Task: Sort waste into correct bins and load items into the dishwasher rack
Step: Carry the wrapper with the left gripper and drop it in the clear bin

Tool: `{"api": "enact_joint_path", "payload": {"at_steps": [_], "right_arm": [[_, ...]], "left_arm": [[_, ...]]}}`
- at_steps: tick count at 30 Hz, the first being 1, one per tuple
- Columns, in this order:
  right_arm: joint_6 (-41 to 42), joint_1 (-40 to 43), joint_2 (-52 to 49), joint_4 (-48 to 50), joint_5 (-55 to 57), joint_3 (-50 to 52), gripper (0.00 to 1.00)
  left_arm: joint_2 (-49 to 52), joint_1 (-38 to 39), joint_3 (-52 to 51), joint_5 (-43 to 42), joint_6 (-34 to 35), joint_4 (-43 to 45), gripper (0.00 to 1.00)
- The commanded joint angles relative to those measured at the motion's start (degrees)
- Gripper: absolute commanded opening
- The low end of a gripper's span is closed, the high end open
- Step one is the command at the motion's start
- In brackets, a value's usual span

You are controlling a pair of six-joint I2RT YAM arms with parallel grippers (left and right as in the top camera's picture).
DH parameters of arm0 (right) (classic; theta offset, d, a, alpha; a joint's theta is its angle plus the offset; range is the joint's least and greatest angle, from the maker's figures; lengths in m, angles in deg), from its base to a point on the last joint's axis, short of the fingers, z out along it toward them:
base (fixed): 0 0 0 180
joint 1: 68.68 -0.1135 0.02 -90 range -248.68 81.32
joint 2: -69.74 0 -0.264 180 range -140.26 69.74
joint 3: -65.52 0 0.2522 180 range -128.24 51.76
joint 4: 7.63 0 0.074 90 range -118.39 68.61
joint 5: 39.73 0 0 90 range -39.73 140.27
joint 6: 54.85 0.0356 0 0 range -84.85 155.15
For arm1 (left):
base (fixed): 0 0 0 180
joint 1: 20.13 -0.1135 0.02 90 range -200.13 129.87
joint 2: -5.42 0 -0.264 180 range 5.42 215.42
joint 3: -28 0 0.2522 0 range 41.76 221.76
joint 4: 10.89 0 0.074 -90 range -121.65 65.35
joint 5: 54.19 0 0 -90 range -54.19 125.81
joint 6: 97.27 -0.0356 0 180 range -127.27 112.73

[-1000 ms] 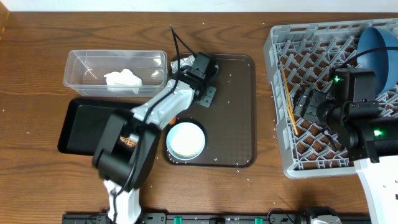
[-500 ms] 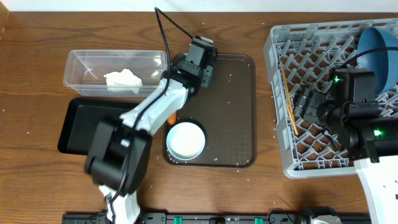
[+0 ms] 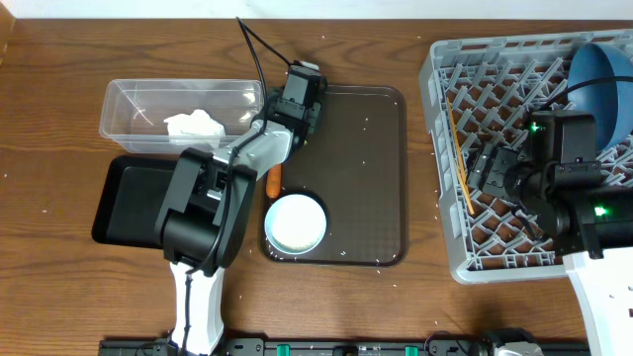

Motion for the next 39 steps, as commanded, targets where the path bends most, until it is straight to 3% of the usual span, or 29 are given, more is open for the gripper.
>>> {"api": "enact_joint_path", "payload": {"at_steps": [1, 9, 15, 20, 28, 35, 39], "right_arm": [[0.2, 0.4, 0.0, 0.0, 0.8, 0.0, 0.83], [0.2, 0.4, 0.0, -0.1, 0.8, 0.0, 0.83], [0.2, 0.4, 0.0, -0.1, 0.8, 0.0, 0.83], [0.2, 0.4, 0.0, -0.3, 0.8, 0.0, 0.83], [0.2, 0.4, 0.0, -0.1, 0.8, 0.0, 0.83], [0.2, 0.4, 0.0, 0.3, 0.8, 0.0, 0.83], [0.2, 0.4, 0.0, -0.2, 0.8, 0.0, 0.83]], "left_arm": [[2.4, -0.8, -0.3, 0.2, -0.5, 0.5, 0.58], [-0.1, 0.5, -0.1, 0.2, -0.7, -0.1, 0.06], [-8.4, 3.6, -0.1, -5.9, -0.7, -6.1, 0.06], [-17.7, 5.7, -0.1, -5.9, -0.7, -15.3, 0.06], [-24.7, -0.1, -0.1, 2.0, 1.4, -26.5, 0.06], [-22.2, -9.5, -0.1, 2.0, 25.3, -22.7, 0.06], [-22.2, -11.4, -0.1, 1.9, 32.6, -20.3, 0.06]]}}
